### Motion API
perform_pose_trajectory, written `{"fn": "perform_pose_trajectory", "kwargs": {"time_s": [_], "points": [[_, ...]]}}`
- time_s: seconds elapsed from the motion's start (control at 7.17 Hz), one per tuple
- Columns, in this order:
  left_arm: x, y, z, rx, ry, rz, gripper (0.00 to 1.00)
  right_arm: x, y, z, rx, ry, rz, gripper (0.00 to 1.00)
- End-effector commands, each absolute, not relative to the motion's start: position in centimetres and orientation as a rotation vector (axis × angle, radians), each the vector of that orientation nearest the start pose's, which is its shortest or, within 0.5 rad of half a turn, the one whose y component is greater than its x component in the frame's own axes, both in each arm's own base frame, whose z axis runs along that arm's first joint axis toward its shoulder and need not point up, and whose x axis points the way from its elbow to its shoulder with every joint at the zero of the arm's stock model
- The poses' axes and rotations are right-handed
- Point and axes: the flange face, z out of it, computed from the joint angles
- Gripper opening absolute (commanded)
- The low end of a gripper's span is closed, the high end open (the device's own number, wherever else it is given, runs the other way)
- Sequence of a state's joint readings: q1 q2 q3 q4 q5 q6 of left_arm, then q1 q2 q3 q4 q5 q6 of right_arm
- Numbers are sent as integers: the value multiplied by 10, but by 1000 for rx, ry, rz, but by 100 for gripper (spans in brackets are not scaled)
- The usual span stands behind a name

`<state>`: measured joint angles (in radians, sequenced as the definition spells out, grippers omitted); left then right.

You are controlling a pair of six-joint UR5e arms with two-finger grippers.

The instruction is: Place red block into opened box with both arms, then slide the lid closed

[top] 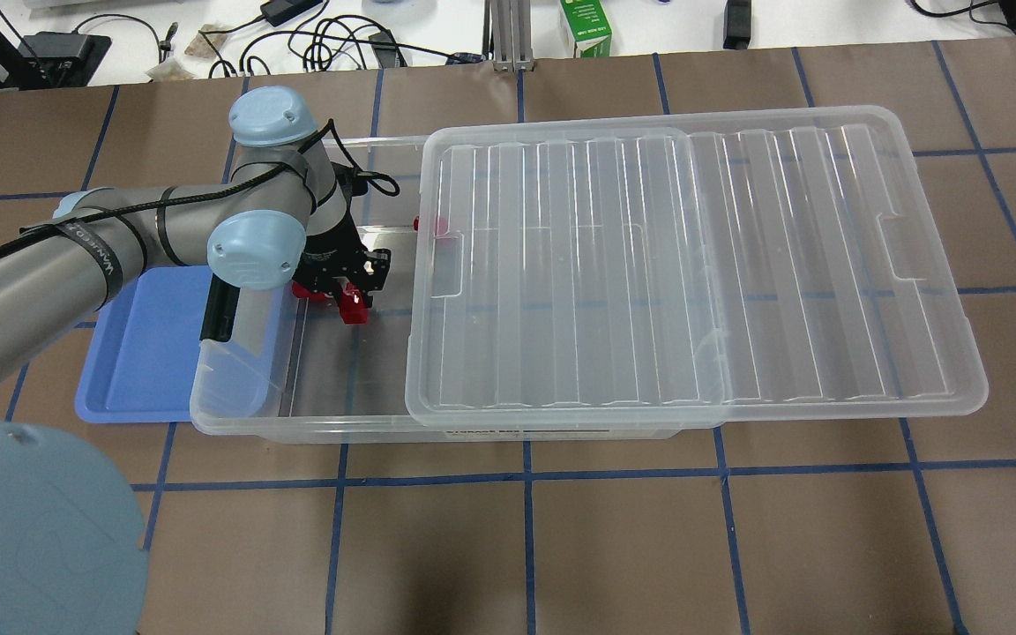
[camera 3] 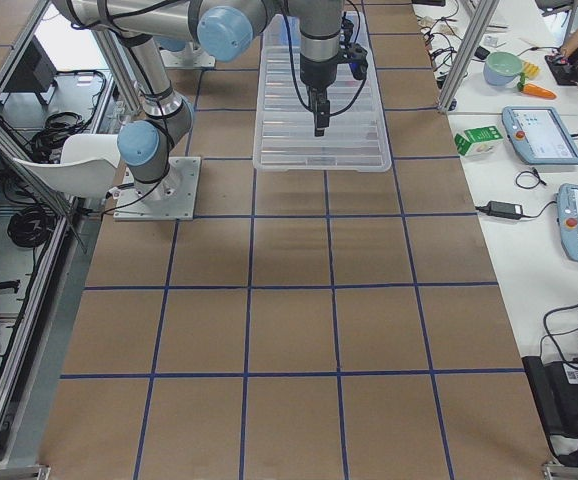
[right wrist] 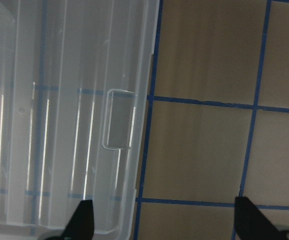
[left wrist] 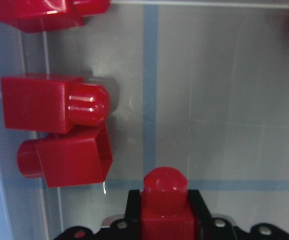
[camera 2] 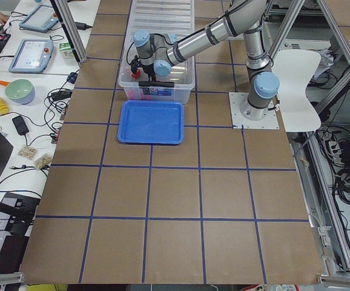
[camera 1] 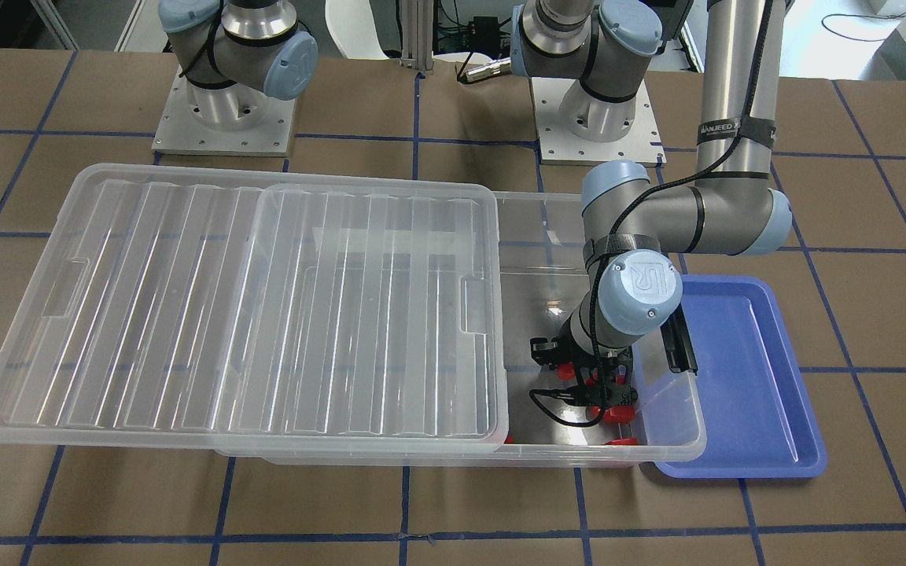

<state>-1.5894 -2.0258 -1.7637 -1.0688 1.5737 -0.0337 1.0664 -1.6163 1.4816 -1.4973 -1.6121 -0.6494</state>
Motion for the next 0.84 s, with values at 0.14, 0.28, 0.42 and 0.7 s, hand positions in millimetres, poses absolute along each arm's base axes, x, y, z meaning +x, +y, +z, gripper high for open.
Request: {"fn": "perform_pose_trajectory", "kwargs": {"time_s": [0.14, 0.28, 0.42, 0.7], "points": [[-144, -581, 187, -16, 3124, 245, 96, -176, -458, 543, -222, 3187, -24, 100], [-143, -584, 192, -17, 3128, 228, 100, -174, -459, 542, -221, 3172, -41, 100], [-143, -586, 206, -19, 3128, 190, 100, -172, -461, 542, -228, 3164, -51, 100], [-142, -597, 257, -21, 3120, 93, 100, -174, -470, 519, -232, 3112, -28, 100]]}}
